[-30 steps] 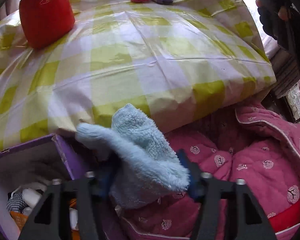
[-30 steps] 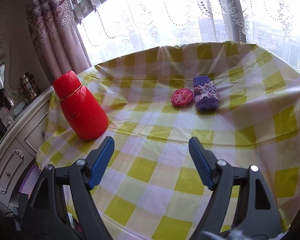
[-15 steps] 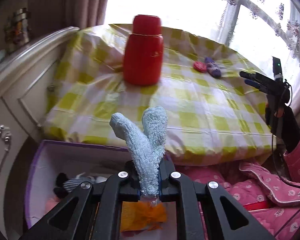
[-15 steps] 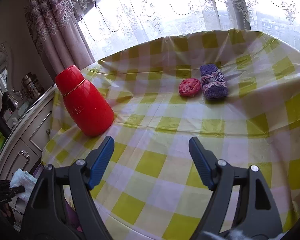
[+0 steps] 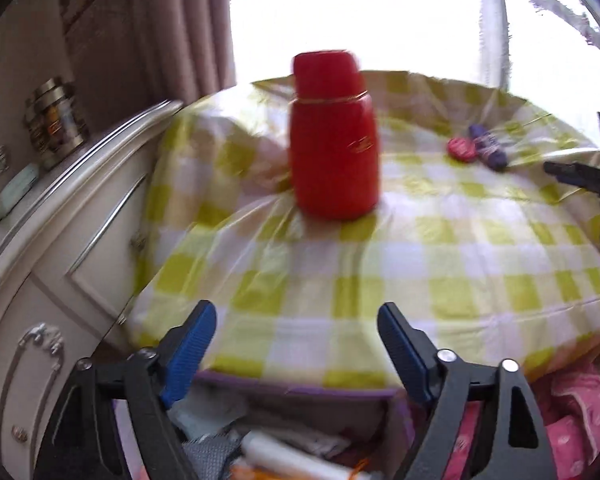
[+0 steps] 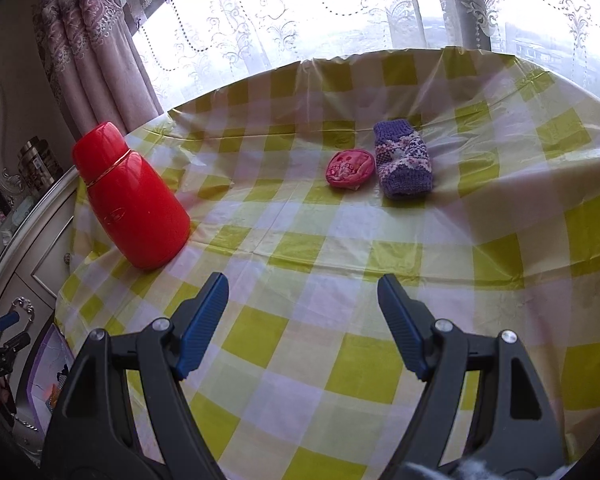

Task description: Organize soft objects

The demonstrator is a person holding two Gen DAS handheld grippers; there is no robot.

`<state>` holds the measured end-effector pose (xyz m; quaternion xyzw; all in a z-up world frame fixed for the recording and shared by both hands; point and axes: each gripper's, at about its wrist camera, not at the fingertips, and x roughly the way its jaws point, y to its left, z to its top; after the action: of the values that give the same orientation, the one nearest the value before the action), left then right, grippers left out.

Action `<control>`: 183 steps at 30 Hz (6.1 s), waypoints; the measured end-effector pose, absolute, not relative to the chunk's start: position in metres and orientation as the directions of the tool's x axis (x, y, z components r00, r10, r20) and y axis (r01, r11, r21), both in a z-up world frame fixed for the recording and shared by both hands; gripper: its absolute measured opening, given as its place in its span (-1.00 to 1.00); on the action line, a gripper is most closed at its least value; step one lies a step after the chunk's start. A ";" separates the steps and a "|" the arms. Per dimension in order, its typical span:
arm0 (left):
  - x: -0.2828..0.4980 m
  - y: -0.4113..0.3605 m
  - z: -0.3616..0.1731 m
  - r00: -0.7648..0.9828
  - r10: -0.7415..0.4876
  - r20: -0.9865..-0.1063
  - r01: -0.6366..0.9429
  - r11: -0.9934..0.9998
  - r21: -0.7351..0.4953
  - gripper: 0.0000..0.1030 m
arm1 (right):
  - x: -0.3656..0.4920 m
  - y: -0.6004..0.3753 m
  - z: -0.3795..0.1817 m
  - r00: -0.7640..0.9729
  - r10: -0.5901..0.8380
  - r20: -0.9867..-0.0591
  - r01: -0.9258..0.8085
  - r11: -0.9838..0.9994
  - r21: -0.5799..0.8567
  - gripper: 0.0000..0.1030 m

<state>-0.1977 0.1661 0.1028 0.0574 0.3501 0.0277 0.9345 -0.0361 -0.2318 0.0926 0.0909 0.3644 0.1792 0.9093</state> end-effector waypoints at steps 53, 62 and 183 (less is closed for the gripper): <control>0.033 -0.052 0.008 0.615 -0.076 -0.785 0.164 0.986 0.032 0.38 | -0.055 -0.249 0.019 0.641 0.230 -0.733 -0.167 0.973 0.159 -0.52; -0.056 -0.013 0.062 0.702 -0.091 -0.706 0.142 0.990 0.014 0.38 | -0.108 -0.231 0.046 0.696 0.204 -0.688 -0.190 0.977 0.098 -0.52; -0.383 0.271 0.037 0.471 0.344 -0.813 -0.602 0.798 -0.011 1.00 | -0.297 0.135 0.061 0.131 0.398 -0.908 -0.899 0.434 0.060 0.64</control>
<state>-0.3829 0.2712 0.0367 -0.1498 0.4314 0.2802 0.8443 -0.2966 0.1355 0.0614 -0.2658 0.4713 0.4608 0.7035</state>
